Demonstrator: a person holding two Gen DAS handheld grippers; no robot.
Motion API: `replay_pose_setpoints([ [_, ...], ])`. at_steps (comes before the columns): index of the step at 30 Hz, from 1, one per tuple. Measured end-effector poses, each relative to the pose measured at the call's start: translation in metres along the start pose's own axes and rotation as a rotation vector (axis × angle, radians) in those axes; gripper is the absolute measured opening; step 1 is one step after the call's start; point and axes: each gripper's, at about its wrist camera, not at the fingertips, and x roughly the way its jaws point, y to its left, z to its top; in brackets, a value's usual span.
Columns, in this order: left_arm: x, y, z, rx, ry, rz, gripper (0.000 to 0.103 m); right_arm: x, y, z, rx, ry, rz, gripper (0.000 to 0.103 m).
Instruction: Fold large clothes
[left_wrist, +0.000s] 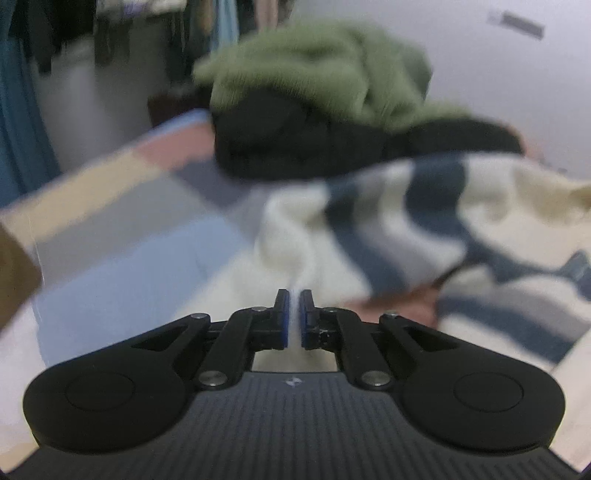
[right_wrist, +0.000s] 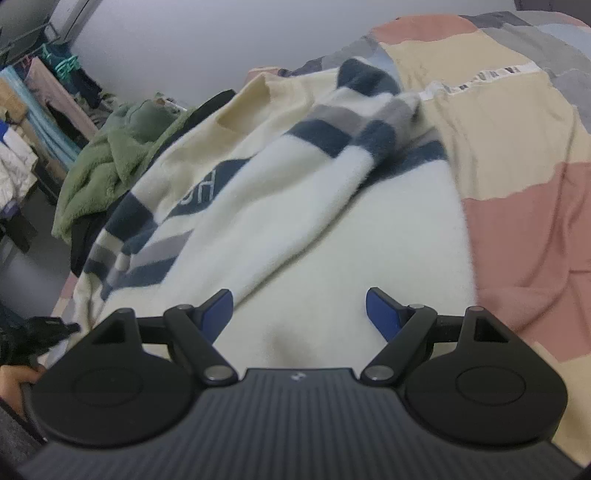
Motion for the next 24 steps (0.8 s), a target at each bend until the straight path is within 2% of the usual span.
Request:
replay_pose_setpoints([
  [1,-0.010,-0.004,0.006,0.009,-0.019,-0.019,0.006,-0.003,-0.001,0.000,0.011,-0.005,-0.014,0.081],
  [3,-0.033,-0.015,0.019,0.015,-0.048,-0.109,0.004,-0.009,-0.002,0.003,0.011,-0.016,-0.031,0.081],
  [6,-0.078,-0.042,0.038,0.024,-0.124,-0.279,0.003,-0.018,0.000,0.008,0.002,-0.048,-0.049,0.081],
  [9,-0.123,-0.085,0.050,0.092,-0.191,-0.450,0.003,-0.024,-0.001,0.011,-0.002,-0.076,-0.055,0.081],
  [11,-0.148,-0.120,0.052,0.137,-0.210,-0.563,0.003,-0.027,-0.004,0.013,0.002,-0.090,-0.067,0.081],
  [14,-0.167,-0.164,0.044,0.181,-0.191,-0.686,0.002,-0.032,-0.013,0.015,0.031,-0.103,-0.068,0.081],
  [16,-0.170,-0.186,0.033,0.212,-0.163,-0.721,0.002,-0.034,-0.019,0.016,0.048,-0.110,-0.060,0.081],
  [18,-0.167,-0.198,0.018,0.239,-0.132,-0.713,0.003,-0.034,-0.023,0.016,0.058,-0.108,-0.055,0.081],
  [24,-0.146,-0.187,-0.014,0.237,-0.045,-0.673,0.003,-0.025,-0.028,0.013,0.114,-0.071,0.023,0.081],
])
